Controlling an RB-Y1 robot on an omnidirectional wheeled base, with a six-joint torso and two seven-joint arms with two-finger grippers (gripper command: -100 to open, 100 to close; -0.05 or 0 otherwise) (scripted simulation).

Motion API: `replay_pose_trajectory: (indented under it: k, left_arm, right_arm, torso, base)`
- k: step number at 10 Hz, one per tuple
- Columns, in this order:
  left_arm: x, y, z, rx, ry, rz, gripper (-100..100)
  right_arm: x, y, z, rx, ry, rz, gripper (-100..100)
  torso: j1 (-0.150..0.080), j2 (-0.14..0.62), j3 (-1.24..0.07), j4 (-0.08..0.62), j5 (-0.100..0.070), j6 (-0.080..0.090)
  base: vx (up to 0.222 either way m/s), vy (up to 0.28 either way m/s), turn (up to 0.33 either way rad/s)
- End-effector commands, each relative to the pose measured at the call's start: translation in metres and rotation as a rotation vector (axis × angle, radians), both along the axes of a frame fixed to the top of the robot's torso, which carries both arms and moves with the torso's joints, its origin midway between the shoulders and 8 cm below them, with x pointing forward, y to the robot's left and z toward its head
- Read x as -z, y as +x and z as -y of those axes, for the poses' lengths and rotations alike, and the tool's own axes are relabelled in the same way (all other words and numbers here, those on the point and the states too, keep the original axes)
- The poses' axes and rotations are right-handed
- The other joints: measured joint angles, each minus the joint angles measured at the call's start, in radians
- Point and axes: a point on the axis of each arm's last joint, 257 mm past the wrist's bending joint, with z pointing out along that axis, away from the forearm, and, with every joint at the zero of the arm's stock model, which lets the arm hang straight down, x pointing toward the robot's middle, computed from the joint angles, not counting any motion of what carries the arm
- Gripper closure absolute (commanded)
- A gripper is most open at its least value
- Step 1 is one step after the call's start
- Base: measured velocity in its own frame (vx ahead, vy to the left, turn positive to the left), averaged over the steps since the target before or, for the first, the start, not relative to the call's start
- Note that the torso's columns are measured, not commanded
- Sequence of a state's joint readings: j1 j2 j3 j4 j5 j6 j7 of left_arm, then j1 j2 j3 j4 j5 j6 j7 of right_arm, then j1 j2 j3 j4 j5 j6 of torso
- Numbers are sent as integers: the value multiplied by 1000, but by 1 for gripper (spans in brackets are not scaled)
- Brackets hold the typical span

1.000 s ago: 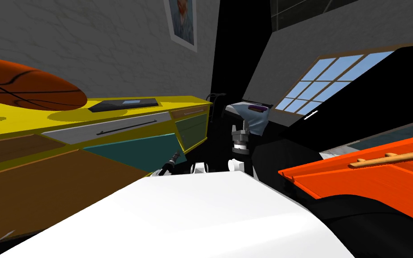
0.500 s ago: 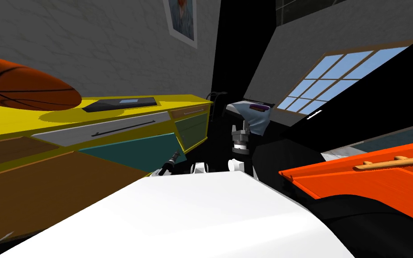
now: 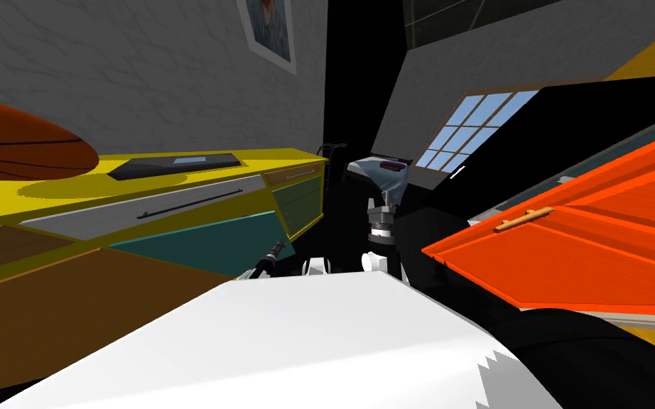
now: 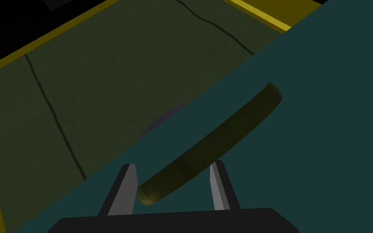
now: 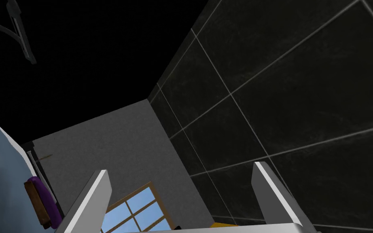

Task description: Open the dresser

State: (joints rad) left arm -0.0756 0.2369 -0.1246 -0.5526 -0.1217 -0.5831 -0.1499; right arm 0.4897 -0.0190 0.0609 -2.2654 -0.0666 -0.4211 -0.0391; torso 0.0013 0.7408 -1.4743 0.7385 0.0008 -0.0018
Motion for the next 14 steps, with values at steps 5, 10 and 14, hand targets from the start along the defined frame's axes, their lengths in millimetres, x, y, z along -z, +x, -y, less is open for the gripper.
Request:
replay_pose_trajectory:
  k: [5,10,14]
  left_arm:
    - [-1,-21,-13,-20,-15,6,100]
    - [2,-43,6,95,6,-5,100]
    - [1,-63,32,203,-7,-6,100]
  right_arm:
    - [0,0,0,0,0,0,0]
    - [0,0,0,0,-1,0,0]
    - [0,0,0,0,0,-1,0]
  torso:
    - [0,2,-1,1,0,-1]
    - [5,-1,-2,-1,1,0]
    - [1,-2,-2,0,-2,-2]
  base:
    - [-343,90,-436]
    - [-212,86,-201]
    - [-188,79,-108]
